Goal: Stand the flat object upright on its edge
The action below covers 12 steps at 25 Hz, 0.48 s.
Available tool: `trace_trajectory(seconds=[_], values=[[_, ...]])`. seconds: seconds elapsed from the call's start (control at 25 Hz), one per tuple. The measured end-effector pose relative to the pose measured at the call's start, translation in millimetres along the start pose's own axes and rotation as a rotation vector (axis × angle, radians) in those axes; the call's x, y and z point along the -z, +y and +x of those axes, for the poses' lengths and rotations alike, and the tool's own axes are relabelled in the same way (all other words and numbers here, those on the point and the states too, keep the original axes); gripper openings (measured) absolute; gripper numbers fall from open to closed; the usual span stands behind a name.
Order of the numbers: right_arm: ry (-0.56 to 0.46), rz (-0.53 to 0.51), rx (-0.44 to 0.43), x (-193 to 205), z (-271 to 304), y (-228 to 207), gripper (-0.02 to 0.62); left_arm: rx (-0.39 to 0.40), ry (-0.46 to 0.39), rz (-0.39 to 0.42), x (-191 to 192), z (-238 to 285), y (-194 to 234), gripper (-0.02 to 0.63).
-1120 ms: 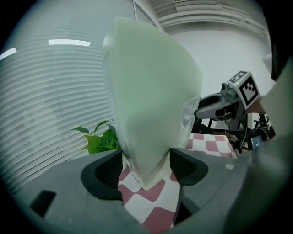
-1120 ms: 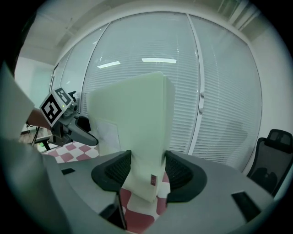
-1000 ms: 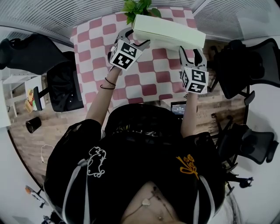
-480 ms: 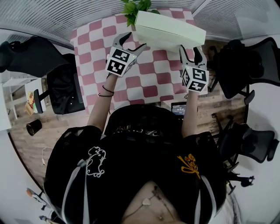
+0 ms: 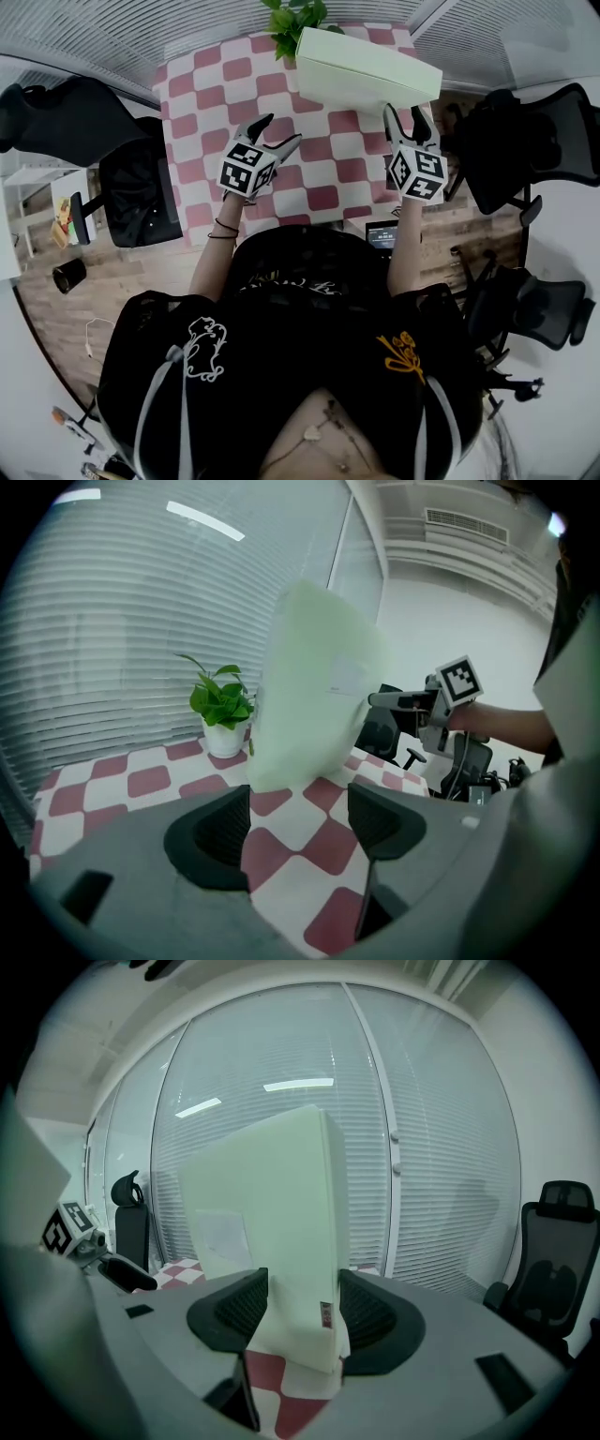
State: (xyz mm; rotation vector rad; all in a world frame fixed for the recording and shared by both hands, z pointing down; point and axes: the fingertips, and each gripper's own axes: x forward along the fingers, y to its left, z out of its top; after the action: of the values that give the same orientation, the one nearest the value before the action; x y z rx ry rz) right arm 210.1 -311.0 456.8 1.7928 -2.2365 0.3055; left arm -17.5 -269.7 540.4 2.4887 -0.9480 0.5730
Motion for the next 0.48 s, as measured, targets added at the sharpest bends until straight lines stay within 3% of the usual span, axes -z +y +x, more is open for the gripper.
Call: trace_trajectory(seconds=[0.24, 0.48], values=[[0.033, 0.019, 0.001, 12.0, -10.6, 7.4, 0.239, 0.039, 0.021, -0.034, 20.9, -12.3, -14.0, 0.333], [0.052, 0.035, 0.002, 23.8, -26.2, 22.2, 0.239, 0.074, 0.017, -0.015, 26.2, -24.3, -29.4, 0.328]])
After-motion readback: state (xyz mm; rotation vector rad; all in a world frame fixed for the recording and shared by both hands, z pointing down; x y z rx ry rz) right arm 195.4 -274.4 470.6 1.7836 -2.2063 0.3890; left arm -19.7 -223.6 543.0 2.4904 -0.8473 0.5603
